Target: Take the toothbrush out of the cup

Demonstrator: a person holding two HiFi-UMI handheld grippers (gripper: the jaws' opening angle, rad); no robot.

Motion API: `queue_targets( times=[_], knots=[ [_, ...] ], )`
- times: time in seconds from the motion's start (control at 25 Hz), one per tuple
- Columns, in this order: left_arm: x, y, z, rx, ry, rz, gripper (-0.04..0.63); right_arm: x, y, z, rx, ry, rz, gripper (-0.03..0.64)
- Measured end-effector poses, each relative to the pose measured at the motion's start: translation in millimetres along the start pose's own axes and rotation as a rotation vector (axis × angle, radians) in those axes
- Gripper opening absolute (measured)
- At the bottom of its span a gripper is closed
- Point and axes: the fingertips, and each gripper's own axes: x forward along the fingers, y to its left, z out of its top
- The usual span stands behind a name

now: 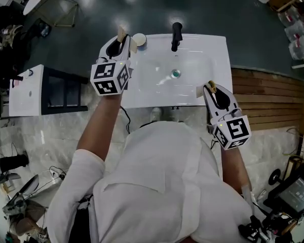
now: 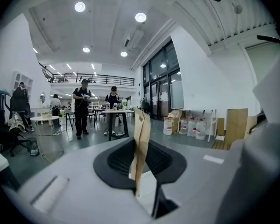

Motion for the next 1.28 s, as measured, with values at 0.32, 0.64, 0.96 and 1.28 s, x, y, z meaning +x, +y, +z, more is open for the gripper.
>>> queue_targets(
  times=[0.32, 0.64, 0.96, 1.28],
  knots=[
    [-42, -32, -5, -0.017, 0.017, 0.034, 0.06, -10, -14, -1, -0.02, -0.012, 0.067, 0.057],
    [-80, -78, -12, -0.04, 0.033, 0.053, 0.06, -22, -27, -4, -0.034, -0.016, 0.152, 0.057],
    [-122, -126, -20, -0.043, 0.069, 0.049, 0.06, -32, -26, -11, -0.03, -0.018, 0.249, 0.057],
    [-158, -158, -28, -0.029, 0.103, 0.011, 0.06, -37, -11, -20, -0.041, -0.007, 0.298, 0.057]
  ],
)
